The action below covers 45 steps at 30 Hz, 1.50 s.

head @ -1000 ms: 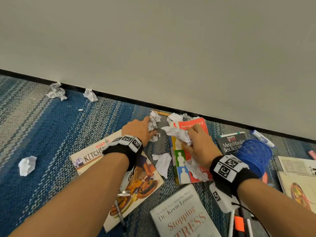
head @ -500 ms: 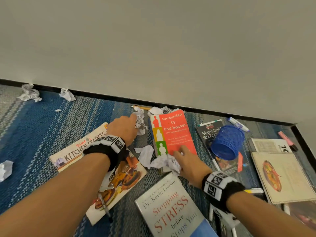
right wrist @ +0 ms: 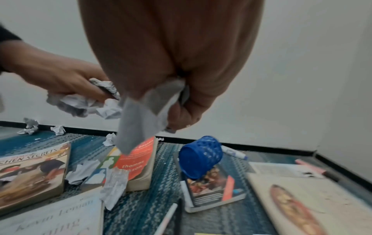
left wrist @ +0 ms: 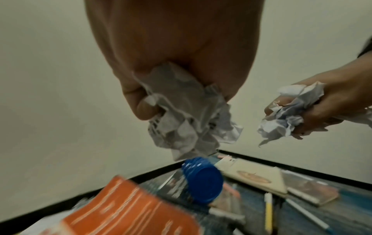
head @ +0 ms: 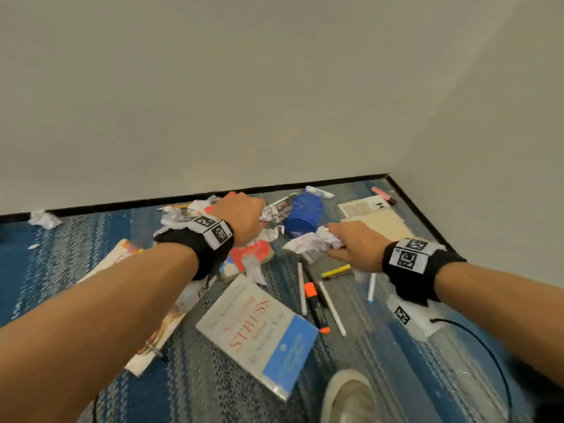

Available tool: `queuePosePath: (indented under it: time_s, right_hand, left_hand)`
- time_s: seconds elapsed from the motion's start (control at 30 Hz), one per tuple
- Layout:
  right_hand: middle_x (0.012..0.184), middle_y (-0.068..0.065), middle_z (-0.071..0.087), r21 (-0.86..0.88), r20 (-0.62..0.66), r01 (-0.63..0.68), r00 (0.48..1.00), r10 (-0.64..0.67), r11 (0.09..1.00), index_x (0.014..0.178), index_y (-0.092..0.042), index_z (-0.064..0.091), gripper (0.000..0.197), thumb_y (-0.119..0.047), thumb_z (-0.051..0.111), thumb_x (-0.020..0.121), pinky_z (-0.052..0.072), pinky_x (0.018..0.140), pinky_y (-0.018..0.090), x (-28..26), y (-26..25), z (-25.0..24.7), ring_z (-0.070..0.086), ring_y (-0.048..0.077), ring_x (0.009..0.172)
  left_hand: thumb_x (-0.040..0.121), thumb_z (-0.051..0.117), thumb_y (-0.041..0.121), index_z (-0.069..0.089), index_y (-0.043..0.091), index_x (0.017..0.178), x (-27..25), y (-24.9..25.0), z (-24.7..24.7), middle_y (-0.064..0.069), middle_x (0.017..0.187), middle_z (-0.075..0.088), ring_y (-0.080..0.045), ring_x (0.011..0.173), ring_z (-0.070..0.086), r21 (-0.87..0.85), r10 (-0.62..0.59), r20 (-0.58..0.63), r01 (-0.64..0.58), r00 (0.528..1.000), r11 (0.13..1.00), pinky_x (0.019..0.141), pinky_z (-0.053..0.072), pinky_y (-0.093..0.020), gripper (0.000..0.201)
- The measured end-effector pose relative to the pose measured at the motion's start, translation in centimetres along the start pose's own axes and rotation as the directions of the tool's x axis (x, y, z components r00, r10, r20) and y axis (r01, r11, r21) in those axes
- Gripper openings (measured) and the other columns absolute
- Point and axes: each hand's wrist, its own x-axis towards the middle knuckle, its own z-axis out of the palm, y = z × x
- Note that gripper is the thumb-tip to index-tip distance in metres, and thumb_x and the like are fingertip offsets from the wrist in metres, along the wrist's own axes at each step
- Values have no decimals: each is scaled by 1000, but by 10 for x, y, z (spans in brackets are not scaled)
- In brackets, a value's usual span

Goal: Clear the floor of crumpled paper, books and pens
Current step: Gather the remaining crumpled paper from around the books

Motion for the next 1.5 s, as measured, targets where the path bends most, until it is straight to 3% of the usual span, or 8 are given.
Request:
queuePosePath:
  time_s: [0.27, 0.43, 0.73, 1.1, 1.2, 1.3, 1.4, 1.5]
  right_hand:
    - [97, 10, 64, 63, -198, -102, 974, 113, 993, 89, -20, 52, 13, -28, 62, 89, 23, 65, 22, -125, 63, -33, 58, 27, 88]
    - [78, -2, 62, 196, -327, -114, 929, 175, 974, 79, -20, 53, 14, -28, 62, 86, 39, 61, 28, -205, 114, -23, 53, 15, 66]
    - [69, -4, 58, 293, -447, -349, 773, 450, 890, 79, -14, 54, 17, -28, 60, 85, 45, 63, 34, -397, 230, -36, 51, 14, 63]
    - [74, -10, 50, 433, -399, -609, 531, 747, 664, 72, -32, 48, 19, -37, 62, 84, 35, 58, 21, -537, 339, 18, 49, 15, 73]
    - [110, 0, 50, 413, -215, -629, 635, 742, 659, 118, -28, 49, 41, -43, 61, 83, 43, 89, 33, -540, 350, 39, 45, 20, 102]
    - [124, 2, 41, 319, -16, -614, 758, 652, 722, 135, -22, 39, 69, -36, 70, 74, 39, 105, 36, -540, 352, 41, 43, 20, 116]
    - [129, 2, 47, 226, 69, -619, 780, 622, 752, 135, -27, 43, 66, -28, 72, 75, 42, 103, 34, -542, 352, 28, 49, 21, 119]
    - [125, 2, 54, 119, 20, -670, 740, 672, 733, 130, -26, 49, 63, -29, 75, 73, 47, 94, 32, -548, 353, 9, 53, 23, 117]
  left_hand:
    - [93, 52, 36, 59, 12, 108, 8, 164, -46, -15, 114, 63, -33, 103, 59, -64, 299, -56, -302, 953, 951, 75, 42, -32, 29]
    - [91, 52, 32, 50, 15, 87, 5, 282, -40, -17, 103, 65, -36, 94, 59, -8, 471, -112, -474, 875, 880, 69, 37, -33, 17]
    - [90, 51, 35, 45, 19, 78, -15, 513, -26, -5, 74, 53, -29, 69, 52, -111, 649, -218, -679, 729, 725, 61, 34, -31, 21]
    - [91, 47, 31, 55, 13, 95, -40, 727, 46, -12, 99, 64, -33, 89, 60, -314, 725, -98, -712, 682, 628, 70, 44, -36, 20]
    - [86, 52, 33, 56, 13, 108, -38, 738, 76, -14, 113, 61, -34, 103, 58, -272, 740, 85, -699, 667, 662, 85, 48, -39, 31]
    - [74, 66, 46, 56, 17, 125, -40, 735, 86, -11, 126, 57, -31, 116, 53, -102, 753, 376, -784, 540, 613, 99, 44, -37, 59]
    - [69, 80, 40, 58, 19, 127, -42, 733, 82, -3, 123, 61, -24, 113, 58, -76, 718, 484, -793, 501, 604, 99, 47, -36, 65]
    - [54, 87, 53, 39, 14, 139, -40, 730, 66, -5, 125, 60, -26, 112, 58, -24, 702, 422, -766, 574, 642, 96, 50, -40, 105]
